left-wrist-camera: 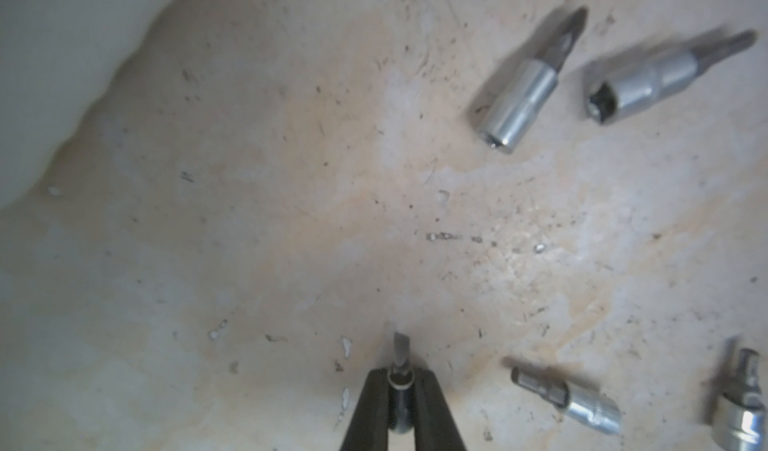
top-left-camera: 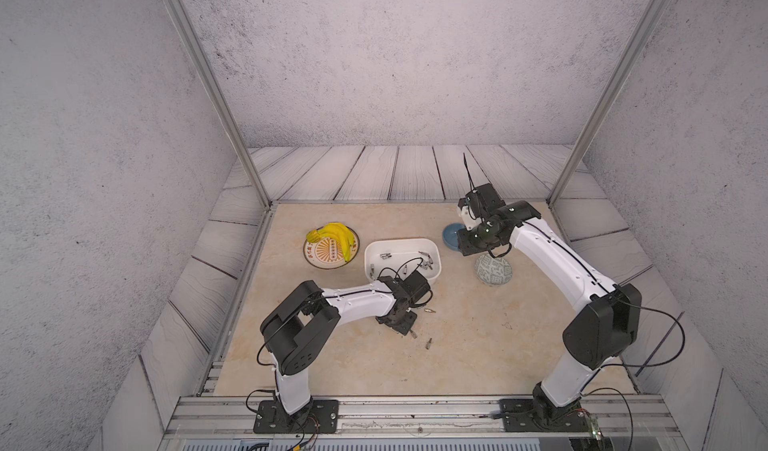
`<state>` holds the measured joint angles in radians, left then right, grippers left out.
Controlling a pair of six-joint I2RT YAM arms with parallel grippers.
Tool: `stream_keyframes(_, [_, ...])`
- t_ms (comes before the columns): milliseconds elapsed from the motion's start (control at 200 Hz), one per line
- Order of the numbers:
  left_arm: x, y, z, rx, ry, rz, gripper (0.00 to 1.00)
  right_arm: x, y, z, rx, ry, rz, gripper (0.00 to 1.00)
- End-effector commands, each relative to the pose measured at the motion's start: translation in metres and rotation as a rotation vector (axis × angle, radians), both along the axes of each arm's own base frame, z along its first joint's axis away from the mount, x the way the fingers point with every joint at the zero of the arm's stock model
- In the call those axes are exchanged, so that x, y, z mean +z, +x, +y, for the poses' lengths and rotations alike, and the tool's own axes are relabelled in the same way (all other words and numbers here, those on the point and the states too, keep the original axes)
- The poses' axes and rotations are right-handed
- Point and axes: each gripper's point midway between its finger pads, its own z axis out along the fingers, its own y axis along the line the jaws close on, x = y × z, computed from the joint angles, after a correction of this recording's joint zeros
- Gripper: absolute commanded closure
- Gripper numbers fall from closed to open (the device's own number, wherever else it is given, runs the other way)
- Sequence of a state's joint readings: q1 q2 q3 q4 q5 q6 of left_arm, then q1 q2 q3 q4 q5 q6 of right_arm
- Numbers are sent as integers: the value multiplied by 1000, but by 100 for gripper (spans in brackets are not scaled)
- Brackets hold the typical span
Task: Put the bit on the desktop into the storage box
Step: Pick up the screwdriver bit from the center of the board, then place the screwdriver bit in the storage box.
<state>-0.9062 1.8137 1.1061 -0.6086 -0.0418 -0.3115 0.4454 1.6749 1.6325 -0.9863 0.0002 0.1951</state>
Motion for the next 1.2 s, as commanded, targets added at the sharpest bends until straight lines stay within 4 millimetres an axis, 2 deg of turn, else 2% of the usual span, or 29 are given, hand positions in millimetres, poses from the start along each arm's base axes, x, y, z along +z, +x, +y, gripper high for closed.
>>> stream_keyframes(0, [1, -8, 9, 2, 25, 19, 100, -2, -20, 2, -13, 35, -6, 56])
stream_keyframes(120, [30, 9, 9, -14, 15, -46, 100, -32, -45, -4, -49, 46, 30, 56])
stream_keyframes(280, [73, 43, 11, -7, -53, -80, 100, -64, -74, -15, -90, 50, 102, 56])
stream_keyframes(410, [114, 75, 11, -12, -118, -148, 100, -77, -93, -22, -106, 50, 124, 56])
stream_keyframes(536, [137, 111, 14, 25, -177, -182, 100, -82, -110, -22, -108, 62, 128, 56])
stream_keyframes(646, [129, 138, 16, 51, -199, -156, 100, -92, -126, -16, -99, 69, 147, 55])
stream_keyframes(836, [88, 167, 9, 67, -178, -87, 100, -110, -150, 3, -65, 49, 179, 56])
stream_keyframes(1021, [63, 179, 6, 95, -173, -66, 100, -120, -160, 16, -41, 43, 197, 56])
stream_keyframes(1196, [38, 178, 6, 100, -149, -22, 100, -130, -164, 27, -14, 25, 218, 56])
